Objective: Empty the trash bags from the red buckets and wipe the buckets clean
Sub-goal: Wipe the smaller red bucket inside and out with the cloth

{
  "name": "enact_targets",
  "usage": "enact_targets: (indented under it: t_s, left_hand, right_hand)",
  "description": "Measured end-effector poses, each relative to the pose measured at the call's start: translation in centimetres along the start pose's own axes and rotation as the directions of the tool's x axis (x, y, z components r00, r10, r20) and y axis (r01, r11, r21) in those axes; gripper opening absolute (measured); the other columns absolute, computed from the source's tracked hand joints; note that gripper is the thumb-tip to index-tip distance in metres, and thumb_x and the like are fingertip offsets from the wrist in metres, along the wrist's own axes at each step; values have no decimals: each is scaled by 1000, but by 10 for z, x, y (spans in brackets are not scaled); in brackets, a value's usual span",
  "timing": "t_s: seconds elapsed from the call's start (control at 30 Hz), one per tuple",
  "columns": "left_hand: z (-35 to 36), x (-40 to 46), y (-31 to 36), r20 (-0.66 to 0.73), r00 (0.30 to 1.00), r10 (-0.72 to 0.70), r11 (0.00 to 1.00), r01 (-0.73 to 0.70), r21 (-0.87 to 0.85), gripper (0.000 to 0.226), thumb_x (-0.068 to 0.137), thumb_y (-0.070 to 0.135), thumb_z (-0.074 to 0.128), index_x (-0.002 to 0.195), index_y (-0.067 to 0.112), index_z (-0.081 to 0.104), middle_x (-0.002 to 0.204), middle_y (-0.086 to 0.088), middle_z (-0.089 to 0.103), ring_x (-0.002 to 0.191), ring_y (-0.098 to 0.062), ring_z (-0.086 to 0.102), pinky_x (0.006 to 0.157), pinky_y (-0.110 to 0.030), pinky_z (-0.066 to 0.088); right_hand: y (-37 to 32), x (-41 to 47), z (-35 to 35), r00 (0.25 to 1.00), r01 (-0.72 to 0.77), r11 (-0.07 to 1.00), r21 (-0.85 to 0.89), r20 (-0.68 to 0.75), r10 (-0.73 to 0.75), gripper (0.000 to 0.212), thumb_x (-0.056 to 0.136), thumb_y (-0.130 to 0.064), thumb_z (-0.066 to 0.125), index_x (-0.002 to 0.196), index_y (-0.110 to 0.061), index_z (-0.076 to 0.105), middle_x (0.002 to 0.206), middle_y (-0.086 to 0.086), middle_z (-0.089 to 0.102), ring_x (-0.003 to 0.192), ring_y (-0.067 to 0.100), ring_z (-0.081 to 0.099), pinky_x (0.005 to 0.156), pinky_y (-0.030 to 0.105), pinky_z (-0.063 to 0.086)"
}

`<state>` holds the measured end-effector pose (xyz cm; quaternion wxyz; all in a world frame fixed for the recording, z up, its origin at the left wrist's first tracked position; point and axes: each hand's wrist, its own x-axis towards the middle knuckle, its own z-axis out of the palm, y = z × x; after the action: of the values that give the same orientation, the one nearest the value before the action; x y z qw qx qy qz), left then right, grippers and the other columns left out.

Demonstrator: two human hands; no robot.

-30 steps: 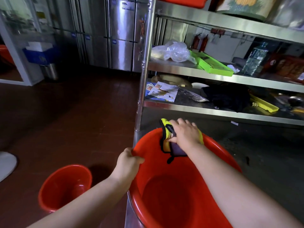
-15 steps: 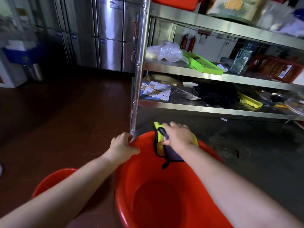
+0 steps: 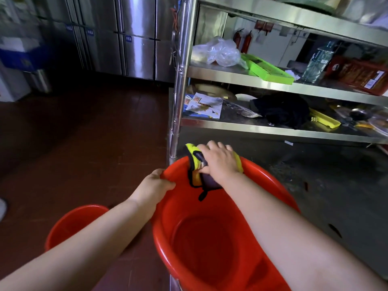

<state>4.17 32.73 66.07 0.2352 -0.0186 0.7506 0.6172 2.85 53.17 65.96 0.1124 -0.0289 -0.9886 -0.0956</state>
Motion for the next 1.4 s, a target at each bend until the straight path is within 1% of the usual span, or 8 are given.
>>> enact_targets:
  t_s: [0.17, 0.4, 0.57, 0.73, 0.87, 0.93, 1.1, 1.4]
  left_hand:
    - [-1, -19, -4, -95, 995, -11, 975, -10, -223, 26, 85, 2, 62, 98, 23, 55, 71, -2, 62, 38, -1, 58, 31, -11, 38]
    - [8, -44, -26, -88, 992, -86, 942, 52, -332, 24, 85, 6, 62, 93, 29, 57, 82, -7, 70, 73, -27, 69, 63, -36, 56]
    - [-10, -35, -8, 81, 993, -83, 986, 94, -139, 15, 76, -2, 69, 75, 13, 69, 60, -8, 71, 51, -20, 68, 41, -23, 50]
    - [-15, 16, 32, 168, 986, -16, 978, -20, 206, 41, 73, 9, 75, 109, 17, 57, 93, -13, 69, 83, -27, 68, 74, -37, 57]
    - [-6, 42, 40, 236, 971, -28, 946, -50, 319, 33, 78, 4, 69, 110, 8, 64, 93, -11, 70, 81, -24, 67, 69, -26, 54]
    - [-4, 47, 33, 227, 973, -49, 959, -18, 283, 32, 78, 1, 67, 109, 11, 63, 95, -14, 71, 84, -28, 68, 74, -33, 56]
    - [2, 37, 20, 165, 986, -36, 999, 34, 14, 38, 79, -5, 64, 107, 21, 57, 65, -3, 70, 52, -17, 67, 40, -21, 48]
    - [8, 18, 11, 107, 994, -3, 980, 24, -198, 22, 82, -4, 62, 90, 17, 62, 55, 0, 69, 48, -14, 66, 40, -19, 48]
  right_hand:
    - [39, -12, 3, 984, -177, 981, -79, -18, 176, 71, 68, -66, 66, 122, -26, 44, 110, 5, 56, 101, 29, 56, 78, 38, 42]
    - [58, -31, 7, 974, -228, 966, -122, -21, 227, 71, 73, -66, 63, 127, -23, 44, 111, 7, 57, 98, 28, 59, 71, 33, 42]
    - [51, -22, 3, 994, -110, 990, -87, 17, 112, 71, 73, -63, 64, 128, -24, 45, 111, 5, 56, 102, 27, 56, 78, 35, 42]
    - [17, 1, 1, 997, 76, 996, -36, 19, -76, 67, 73, -46, 72, 131, -29, 42, 117, 3, 52, 107, 26, 52, 86, 37, 38]
    - [-6, 13, 10, 985, 167, 985, -34, -48, -169, 72, 66, -34, 79, 130, -29, 46, 113, 3, 54, 101, 27, 52, 85, 38, 37]
    - [-6, 15, 14, 983, 165, 986, -29, -72, -167, 73, 65, -33, 80, 129, -29, 47, 113, 3, 54, 100, 27, 51, 86, 39, 37]
    - [3, 17, 16, 989, 136, 990, -21, -61, -137, 71, 69, -37, 78, 131, -29, 45, 115, 2, 52, 103, 27, 50, 89, 39, 36]
    - [58, 3, 15, 988, -151, 987, -50, -3, 151, 62, 77, -55, 64, 130, -29, 44, 113, 3, 56, 103, 28, 55, 79, 37, 41]
